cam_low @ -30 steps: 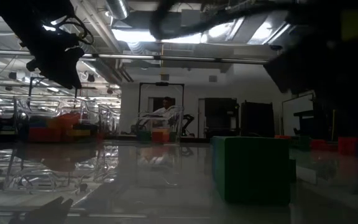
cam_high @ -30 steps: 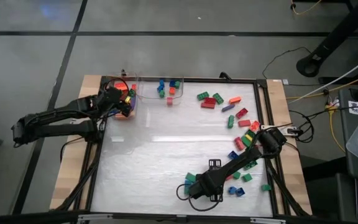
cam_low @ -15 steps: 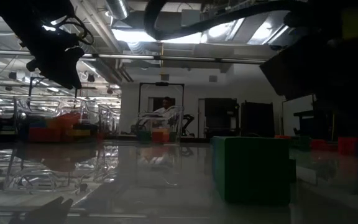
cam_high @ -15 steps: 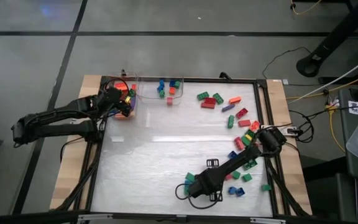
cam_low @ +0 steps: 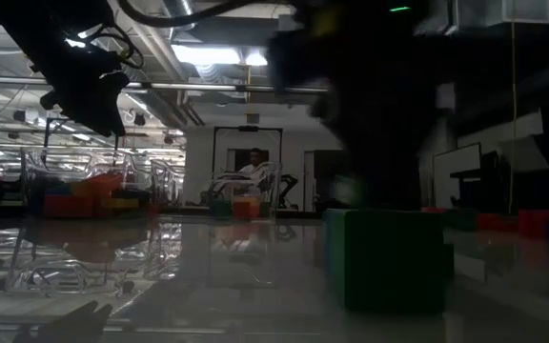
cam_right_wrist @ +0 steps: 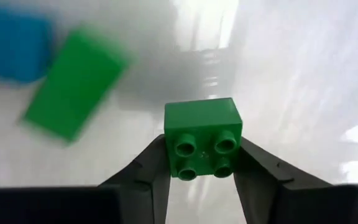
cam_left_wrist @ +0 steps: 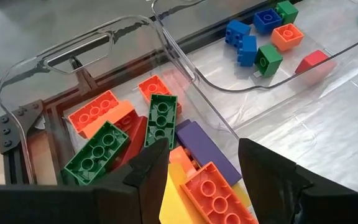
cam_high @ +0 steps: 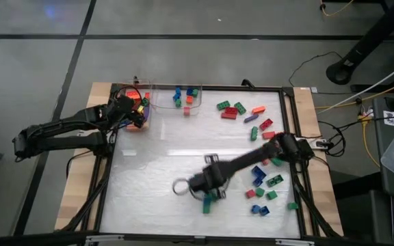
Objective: Sort blocks by size
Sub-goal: Put the small green game piece into the right transparent bin, then put the large green block into the left transparent bin
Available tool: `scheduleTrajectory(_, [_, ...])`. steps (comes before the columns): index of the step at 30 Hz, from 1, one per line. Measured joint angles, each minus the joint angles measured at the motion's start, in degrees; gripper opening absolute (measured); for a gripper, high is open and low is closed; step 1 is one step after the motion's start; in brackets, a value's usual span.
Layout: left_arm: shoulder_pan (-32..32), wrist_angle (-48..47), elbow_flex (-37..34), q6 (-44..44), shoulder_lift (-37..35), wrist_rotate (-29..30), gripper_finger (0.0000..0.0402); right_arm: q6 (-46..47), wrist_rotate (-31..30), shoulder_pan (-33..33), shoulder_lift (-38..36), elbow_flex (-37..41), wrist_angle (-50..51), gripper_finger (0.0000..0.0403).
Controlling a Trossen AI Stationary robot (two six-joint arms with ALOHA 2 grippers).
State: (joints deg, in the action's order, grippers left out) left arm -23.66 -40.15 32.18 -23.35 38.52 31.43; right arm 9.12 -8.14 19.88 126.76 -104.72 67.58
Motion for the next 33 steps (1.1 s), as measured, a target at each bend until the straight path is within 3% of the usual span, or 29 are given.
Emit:
scheduleTrajectory(6, [0.0, 0.0, 0.0, -1.9, 0.0, 0.0, 0.0182, -13.1, -12.6, -10.6, 0.0, -6.1, -3.4, 0.0156])
scheduleTrajectory(10, [0.0, 0.0, 0.0, -1.8, 0.0, -0.1, 0.0182, -20.1, -16.3, -19.0, -0.1, -8.9, -11.7, 0.0153])
scheduleTrajectory(15, [0.0, 0.0, 0.0, -1.8, 0.0, -0.1, 0.0182, -26.6, -15.3, -28.7, -0.1, -9.9, -26.2, 0.0148])
scheduleTrajectory(20, [0.0, 0.0, 0.0, -1.8, 0.0, -0.1, 0.0182, -27.5, -10.1, -36.3, -0.1, -9.9, -35.7, 0.018])
scheduleTrajectory(26, [0.0, 0.0, 0.0, -1.8, 0.0, -0.1, 0.0182, -21.5, -5.4, -41.2, -0.1, -9.9, -37.0, 0.0216])
scheduleTrajectory(33, [0.0, 0.0, 0.0, -1.8, 0.0, -0.1, 0.0182, -16.4, -2.8, -40.8, -0.9, -9.9, -31.5, 0.0228])
